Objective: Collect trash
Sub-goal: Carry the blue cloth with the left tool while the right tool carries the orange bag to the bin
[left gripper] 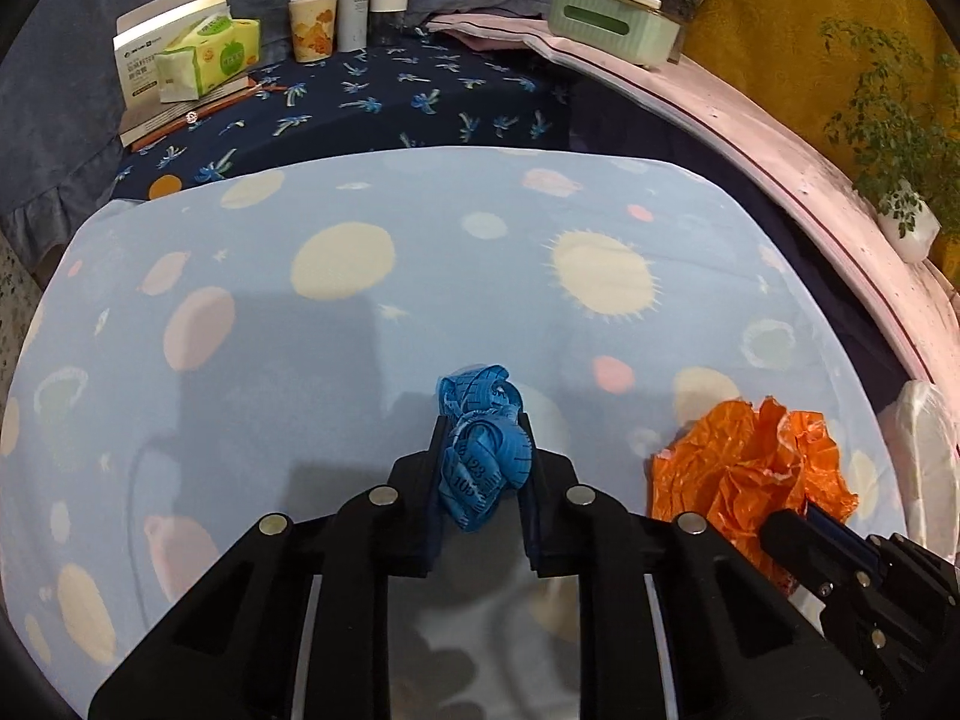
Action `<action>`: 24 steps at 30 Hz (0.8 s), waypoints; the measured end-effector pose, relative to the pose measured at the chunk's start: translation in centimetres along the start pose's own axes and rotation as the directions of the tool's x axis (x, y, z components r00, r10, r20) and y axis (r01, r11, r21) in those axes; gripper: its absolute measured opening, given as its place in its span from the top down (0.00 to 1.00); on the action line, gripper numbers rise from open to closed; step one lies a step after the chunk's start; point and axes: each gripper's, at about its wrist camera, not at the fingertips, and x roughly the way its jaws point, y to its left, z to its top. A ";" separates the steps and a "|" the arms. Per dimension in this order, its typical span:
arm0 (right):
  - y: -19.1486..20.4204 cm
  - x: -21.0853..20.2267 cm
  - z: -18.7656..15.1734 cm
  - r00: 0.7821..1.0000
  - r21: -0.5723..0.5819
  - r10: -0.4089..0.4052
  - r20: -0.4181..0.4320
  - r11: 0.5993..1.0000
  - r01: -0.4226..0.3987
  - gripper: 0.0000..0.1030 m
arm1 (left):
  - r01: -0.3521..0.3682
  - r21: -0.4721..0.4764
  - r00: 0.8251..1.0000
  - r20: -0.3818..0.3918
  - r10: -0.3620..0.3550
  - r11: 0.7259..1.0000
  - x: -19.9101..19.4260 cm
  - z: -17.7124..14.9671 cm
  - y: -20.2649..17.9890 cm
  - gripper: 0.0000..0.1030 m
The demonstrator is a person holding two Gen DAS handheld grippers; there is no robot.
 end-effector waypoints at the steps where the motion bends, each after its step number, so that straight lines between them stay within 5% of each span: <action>1: -0.5 -0.5 -0.1 1.000 0.010 -0.003 0.005 1.000 0.003 0.91 | 0.005 0.002 1.000 0.000 -0.005 1.000 -0.3 -0.2 -0.6 0.82; 24: -13.7 -15.9 -3.4 0.974 0.209 -0.090 0.210 0.977 0.045 0.91 | 0.171 0.160 0.983 0.033 -0.179 0.972 -9.6 -5.3 -19.9 0.82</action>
